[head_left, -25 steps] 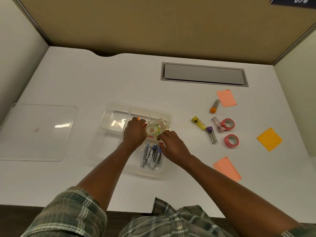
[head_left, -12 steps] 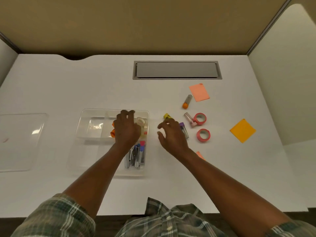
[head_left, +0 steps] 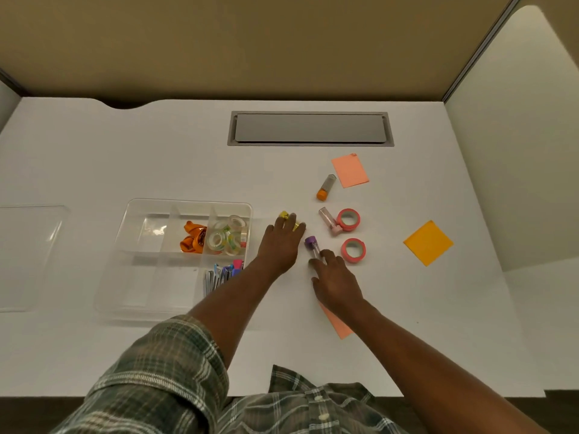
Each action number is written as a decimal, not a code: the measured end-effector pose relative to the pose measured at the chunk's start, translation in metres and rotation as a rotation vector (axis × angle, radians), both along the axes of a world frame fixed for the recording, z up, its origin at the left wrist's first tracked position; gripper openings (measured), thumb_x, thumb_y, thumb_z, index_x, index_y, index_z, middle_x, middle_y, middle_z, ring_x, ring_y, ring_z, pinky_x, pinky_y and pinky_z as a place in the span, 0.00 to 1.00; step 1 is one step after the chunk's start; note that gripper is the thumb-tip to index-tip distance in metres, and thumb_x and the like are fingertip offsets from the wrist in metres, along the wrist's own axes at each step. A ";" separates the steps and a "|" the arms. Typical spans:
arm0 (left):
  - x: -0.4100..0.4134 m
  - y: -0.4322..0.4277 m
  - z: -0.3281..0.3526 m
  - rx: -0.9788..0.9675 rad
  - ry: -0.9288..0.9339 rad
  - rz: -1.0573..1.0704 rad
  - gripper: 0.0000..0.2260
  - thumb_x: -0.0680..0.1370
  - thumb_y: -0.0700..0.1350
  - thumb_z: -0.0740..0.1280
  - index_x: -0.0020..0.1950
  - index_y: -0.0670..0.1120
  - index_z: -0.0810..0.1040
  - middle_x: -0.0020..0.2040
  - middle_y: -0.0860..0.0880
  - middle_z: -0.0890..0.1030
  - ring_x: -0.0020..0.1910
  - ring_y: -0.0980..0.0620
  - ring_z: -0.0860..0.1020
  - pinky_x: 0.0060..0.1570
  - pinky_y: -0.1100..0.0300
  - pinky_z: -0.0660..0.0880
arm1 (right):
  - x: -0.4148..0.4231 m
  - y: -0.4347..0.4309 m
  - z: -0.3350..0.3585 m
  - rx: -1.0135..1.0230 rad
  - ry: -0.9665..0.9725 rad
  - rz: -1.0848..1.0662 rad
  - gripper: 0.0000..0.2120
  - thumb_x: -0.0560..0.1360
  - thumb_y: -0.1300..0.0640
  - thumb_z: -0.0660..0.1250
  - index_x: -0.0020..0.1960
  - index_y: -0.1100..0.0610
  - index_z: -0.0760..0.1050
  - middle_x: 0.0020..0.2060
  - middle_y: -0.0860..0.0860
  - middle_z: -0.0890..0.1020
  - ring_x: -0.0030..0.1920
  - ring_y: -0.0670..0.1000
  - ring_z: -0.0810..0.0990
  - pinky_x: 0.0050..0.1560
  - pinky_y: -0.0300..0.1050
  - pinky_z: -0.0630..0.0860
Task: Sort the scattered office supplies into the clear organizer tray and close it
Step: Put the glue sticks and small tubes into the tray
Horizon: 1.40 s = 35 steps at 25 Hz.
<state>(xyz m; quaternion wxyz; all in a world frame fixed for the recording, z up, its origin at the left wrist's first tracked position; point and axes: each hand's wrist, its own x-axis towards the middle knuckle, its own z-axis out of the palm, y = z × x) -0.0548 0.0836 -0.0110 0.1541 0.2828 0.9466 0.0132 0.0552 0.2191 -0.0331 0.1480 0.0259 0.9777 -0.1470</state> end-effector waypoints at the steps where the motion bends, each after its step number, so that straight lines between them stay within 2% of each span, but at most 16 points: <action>1: 0.002 -0.001 0.000 -0.012 0.047 -0.007 0.24 0.79 0.36 0.58 0.75 0.45 0.64 0.76 0.41 0.63 0.73 0.39 0.63 0.66 0.48 0.67 | 0.002 0.001 0.000 -0.033 0.017 -0.019 0.17 0.78 0.57 0.63 0.66 0.55 0.73 0.66 0.56 0.72 0.57 0.57 0.75 0.50 0.52 0.79; 3: 0.005 -0.005 -0.001 -0.037 0.129 -0.042 0.17 0.80 0.37 0.56 0.68 0.42 0.70 0.68 0.41 0.71 0.64 0.41 0.70 0.56 0.51 0.69 | 0.004 0.003 0.000 -0.108 0.038 -0.085 0.11 0.78 0.58 0.63 0.60 0.55 0.75 0.57 0.55 0.75 0.49 0.56 0.77 0.45 0.51 0.78; 5: 0.010 -0.010 0.000 -0.069 0.161 -0.084 0.12 0.80 0.36 0.56 0.61 0.41 0.74 0.61 0.42 0.74 0.58 0.43 0.72 0.50 0.53 0.68 | 0.000 0.003 0.003 -0.188 0.036 -0.179 0.08 0.77 0.59 0.64 0.56 0.54 0.75 0.50 0.54 0.76 0.45 0.56 0.78 0.43 0.49 0.76; 7: 0.015 -0.016 -0.001 -0.078 0.169 -0.122 0.11 0.79 0.36 0.57 0.57 0.40 0.75 0.57 0.42 0.75 0.55 0.43 0.72 0.48 0.53 0.67 | -0.005 -0.001 0.007 -0.291 0.031 -0.318 0.06 0.76 0.59 0.66 0.52 0.52 0.73 0.46 0.52 0.78 0.43 0.54 0.79 0.43 0.50 0.77; 9: 0.016 -0.021 -0.001 -0.003 0.169 -0.120 0.11 0.78 0.36 0.59 0.59 0.41 0.75 0.56 0.42 0.76 0.54 0.43 0.73 0.49 0.52 0.67 | -0.012 -0.004 0.016 -0.412 0.055 -0.470 0.09 0.74 0.60 0.67 0.52 0.53 0.72 0.45 0.51 0.80 0.43 0.53 0.79 0.44 0.50 0.78; 11: 0.016 -0.024 0.003 0.172 0.147 -0.021 0.12 0.78 0.41 0.62 0.61 0.42 0.74 0.54 0.42 0.78 0.51 0.42 0.76 0.47 0.52 0.68 | -0.018 -0.008 0.031 -0.529 0.099 -0.587 0.13 0.73 0.62 0.68 0.55 0.54 0.71 0.46 0.51 0.80 0.43 0.51 0.80 0.44 0.47 0.78; 13: 0.013 -0.027 0.016 0.428 0.076 0.135 0.13 0.79 0.46 0.64 0.62 0.44 0.74 0.52 0.43 0.79 0.48 0.43 0.78 0.43 0.54 0.68 | -0.026 -0.015 0.049 -0.616 0.148 -0.667 0.13 0.75 0.61 0.68 0.56 0.52 0.71 0.47 0.50 0.80 0.43 0.48 0.79 0.41 0.42 0.77; 16: 0.009 -0.041 0.045 0.748 -0.089 0.375 0.15 0.82 0.47 0.62 0.68 0.47 0.72 0.55 0.44 0.76 0.50 0.47 0.76 0.45 0.60 0.69 | -0.042 -0.031 0.070 -0.752 0.224 -0.718 0.10 0.76 0.60 0.66 0.56 0.49 0.75 0.50 0.46 0.81 0.46 0.47 0.80 0.45 0.48 0.81; 18: 0.004 -0.063 0.061 0.830 -0.216 0.521 0.18 0.83 0.46 0.59 0.73 0.50 0.69 0.57 0.48 0.72 0.53 0.50 0.74 0.50 0.61 0.70 | -0.054 -0.047 0.081 -0.860 0.238 -0.703 0.11 0.77 0.60 0.65 0.56 0.48 0.77 0.48 0.46 0.82 0.47 0.49 0.81 0.44 0.48 0.83; 21: -0.001 -0.111 0.075 0.958 -0.413 0.722 0.19 0.82 0.46 0.59 0.73 0.55 0.67 0.62 0.49 0.73 0.56 0.47 0.77 0.55 0.50 0.79 | -0.069 -0.076 0.095 -1.008 0.212 -0.696 0.08 0.78 0.59 0.66 0.55 0.50 0.78 0.46 0.52 0.84 0.44 0.51 0.83 0.39 0.44 0.80; 23: -0.002 -0.151 0.082 1.020 -0.426 0.779 0.18 0.79 0.44 0.63 0.69 0.53 0.69 0.57 0.48 0.76 0.52 0.44 0.80 0.49 0.48 0.82 | -0.078 -0.103 0.101 -1.105 0.152 -0.720 0.05 0.78 0.57 0.68 0.54 0.54 0.77 0.44 0.54 0.85 0.41 0.51 0.83 0.38 0.45 0.79; 26: -0.002 -0.206 0.087 1.051 -0.384 0.821 0.13 0.76 0.44 0.70 0.59 0.50 0.73 0.53 0.48 0.78 0.45 0.47 0.81 0.39 0.56 0.81 | -0.086 -0.145 0.101 -1.193 0.044 -0.751 0.08 0.77 0.57 0.69 0.54 0.59 0.75 0.44 0.57 0.86 0.38 0.51 0.83 0.37 0.45 0.79; 28: -0.002 -0.239 0.085 1.021 -0.388 0.835 0.10 0.75 0.44 0.72 0.55 0.49 0.77 0.55 0.48 0.78 0.43 0.49 0.81 0.35 0.63 0.77 | -0.087 -0.176 0.096 -1.188 -0.010 -0.724 0.09 0.76 0.58 0.70 0.53 0.59 0.75 0.45 0.56 0.86 0.40 0.52 0.83 0.37 0.45 0.79; 30: -0.003 -0.265 0.081 0.919 -0.406 0.834 0.09 0.75 0.42 0.73 0.54 0.48 0.80 0.55 0.46 0.78 0.42 0.49 0.81 0.36 0.63 0.77 | -0.083 -0.202 0.089 -1.089 -0.020 -0.638 0.09 0.74 0.56 0.71 0.51 0.57 0.75 0.44 0.53 0.85 0.42 0.52 0.84 0.37 0.44 0.78; 33: -0.004 -0.283 0.075 0.692 -0.464 0.770 0.13 0.74 0.42 0.74 0.56 0.47 0.77 0.50 0.45 0.80 0.41 0.48 0.81 0.39 0.53 0.81 | -0.069 -0.233 0.081 -0.711 0.080 -0.370 0.10 0.73 0.50 0.72 0.47 0.54 0.74 0.41 0.47 0.82 0.40 0.46 0.80 0.37 0.40 0.74; 35: -0.004 -0.281 0.069 0.567 -0.483 0.686 0.17 0.72 0.42 0.76 0.56 0.45 0.74 0.46 0.46 0.79 0.40 0.48 0.78 0.36 0.54 0.77 | -0.056 -0.248 0.073 -0.465 0.170 -0.192 0.12 0.74 0.47 0.71 0.47 0.52 0.73 0.39 0.46 0.81 0.38 0.47 0.78 0.34 0.42 0.70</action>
